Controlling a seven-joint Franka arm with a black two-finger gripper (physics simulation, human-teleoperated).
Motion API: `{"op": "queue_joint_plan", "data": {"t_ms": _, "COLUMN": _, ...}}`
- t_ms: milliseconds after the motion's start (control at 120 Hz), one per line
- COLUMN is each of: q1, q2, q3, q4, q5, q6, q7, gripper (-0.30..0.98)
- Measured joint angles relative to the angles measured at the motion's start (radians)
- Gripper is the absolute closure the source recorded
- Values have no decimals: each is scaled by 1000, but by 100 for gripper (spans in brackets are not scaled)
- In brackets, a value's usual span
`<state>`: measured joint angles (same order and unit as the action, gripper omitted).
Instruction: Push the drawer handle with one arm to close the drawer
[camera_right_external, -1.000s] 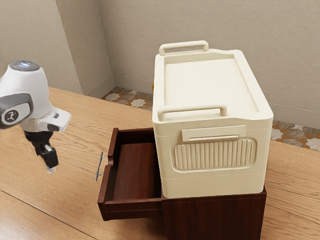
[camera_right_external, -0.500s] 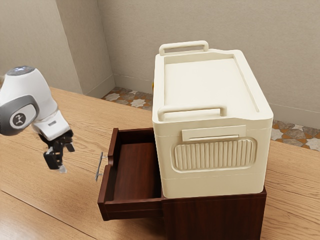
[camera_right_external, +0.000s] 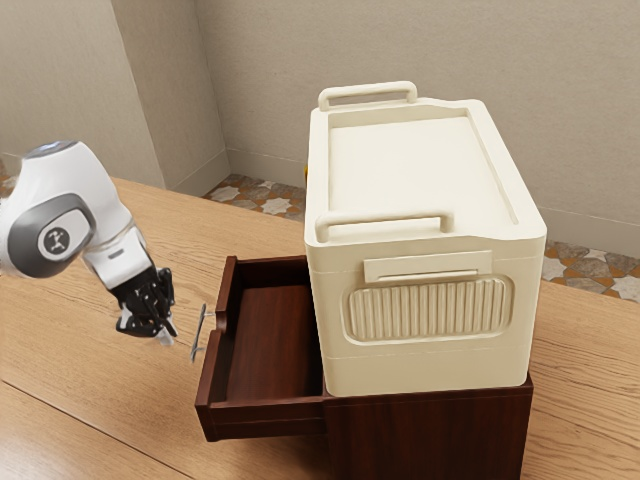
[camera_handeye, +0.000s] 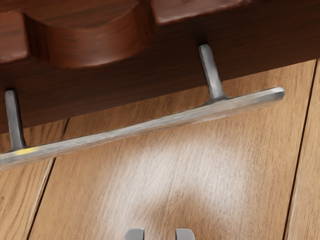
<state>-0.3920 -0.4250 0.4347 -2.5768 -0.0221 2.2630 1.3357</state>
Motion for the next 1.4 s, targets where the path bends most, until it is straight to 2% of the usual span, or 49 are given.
{"op": "queue_joint_plan", "data": {"t_ms": 308, "q1": -56, "q2": 70, "q3": -2, "q4": 34, "q5": -77, "q6": 26, "q7": 59, "gripper": 79}}
{"op": "queue_joint_plan", "data": {"t_ms": 1400, "q1": -307, "q2": 273, "q3": 1, "q4": 226, "q5": -262, "q6": 129, "q7": 120, "gripper": 78}}
